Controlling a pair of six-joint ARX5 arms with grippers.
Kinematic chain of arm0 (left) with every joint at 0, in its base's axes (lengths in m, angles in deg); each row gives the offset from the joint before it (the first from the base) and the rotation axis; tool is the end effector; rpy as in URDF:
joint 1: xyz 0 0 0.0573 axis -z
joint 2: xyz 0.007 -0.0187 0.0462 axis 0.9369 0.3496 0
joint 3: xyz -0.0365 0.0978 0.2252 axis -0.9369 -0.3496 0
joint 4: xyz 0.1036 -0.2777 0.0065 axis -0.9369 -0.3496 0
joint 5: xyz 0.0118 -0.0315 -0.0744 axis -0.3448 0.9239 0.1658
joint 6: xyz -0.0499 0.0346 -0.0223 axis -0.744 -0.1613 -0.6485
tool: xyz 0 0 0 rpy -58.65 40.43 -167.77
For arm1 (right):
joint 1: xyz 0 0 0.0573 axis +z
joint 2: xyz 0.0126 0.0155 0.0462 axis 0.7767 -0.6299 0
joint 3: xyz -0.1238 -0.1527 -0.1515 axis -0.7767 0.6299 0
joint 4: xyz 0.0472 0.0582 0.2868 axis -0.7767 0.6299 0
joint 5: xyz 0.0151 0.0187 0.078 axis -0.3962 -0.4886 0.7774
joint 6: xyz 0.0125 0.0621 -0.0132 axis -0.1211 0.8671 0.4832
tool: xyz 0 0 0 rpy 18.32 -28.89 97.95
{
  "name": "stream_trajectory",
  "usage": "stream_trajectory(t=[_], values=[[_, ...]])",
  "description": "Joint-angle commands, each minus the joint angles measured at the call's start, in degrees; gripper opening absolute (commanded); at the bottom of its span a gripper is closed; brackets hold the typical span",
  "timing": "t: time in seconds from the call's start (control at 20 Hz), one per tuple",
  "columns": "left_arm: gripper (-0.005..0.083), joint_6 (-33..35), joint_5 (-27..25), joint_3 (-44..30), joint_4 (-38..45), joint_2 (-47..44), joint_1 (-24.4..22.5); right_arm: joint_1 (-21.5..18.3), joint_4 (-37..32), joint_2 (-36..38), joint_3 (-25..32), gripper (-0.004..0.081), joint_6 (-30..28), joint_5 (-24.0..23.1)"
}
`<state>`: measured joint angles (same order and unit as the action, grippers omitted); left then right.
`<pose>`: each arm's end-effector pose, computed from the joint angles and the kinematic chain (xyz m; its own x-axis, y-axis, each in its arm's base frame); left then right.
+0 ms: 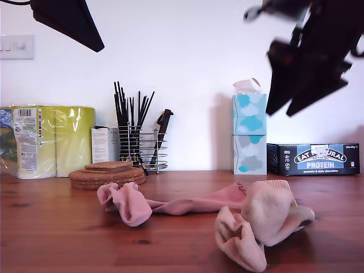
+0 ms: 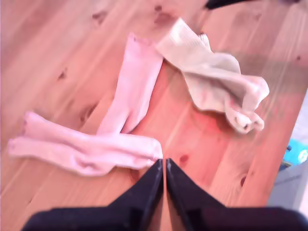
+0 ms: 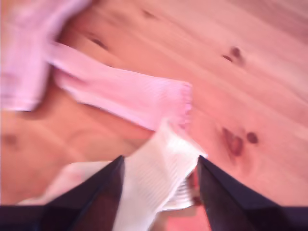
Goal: Pair up the socks based on colour and pattern, by placing each sock on top of its pair
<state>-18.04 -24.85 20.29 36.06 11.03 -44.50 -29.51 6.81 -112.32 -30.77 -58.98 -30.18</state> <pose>0.2787 -0.1508 0.3095 0.3114 -0.5949 -0.7410 0.8627 0.5039 -0.0420 0.2976 0.1252 0.2251 0.5362 0.3903 -0.7484 -0.6117 0.7907 -0.0259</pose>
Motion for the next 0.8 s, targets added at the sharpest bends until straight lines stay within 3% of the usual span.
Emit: stream_trajectory(t=[0.0,0.1,0.45,0.55,0.6,0.65,0.75], values=[[-0.0019,0.0,1.7,0.0,0.9,2.4,-1.1,0.2,3.1,1.8,0.4,0.0022,0.4,3.1],[-0.0019,0.0,2.1,0.0,1.8,4.7,-2.3,0.2,5.6,4.9,0.5,-0.0014,0.6,5.3],[-0.0019,-1.0,2.5,0.0,9.7,16.6,-3.3,0.3,4.8,23.9,6.2,-0.0014,1.5,4.8],[-0.0017,-6.4,2.4,0.0,12.1,20.4,-3.9,0.3,4.7,30.1,10.0,-0.0014,2.3,4.8],[0.0011,-13.1,1.8,0.0,12.6,22.2,-4.3,0.3,4.7,32.7,11.9,-0.0014,3.2,4.8],[0.0102,-20.8,0.8,0.0,12.4,23.6,-4.6,0.3,4.8,34.7,13.5,-0.0014,4.3,4.8],[0.0493,-30.2,0.5,0.0,10.9,26.3,-4.9,0.3,5.6,36.7,15.2,-0.0014,4.5,4.7]])
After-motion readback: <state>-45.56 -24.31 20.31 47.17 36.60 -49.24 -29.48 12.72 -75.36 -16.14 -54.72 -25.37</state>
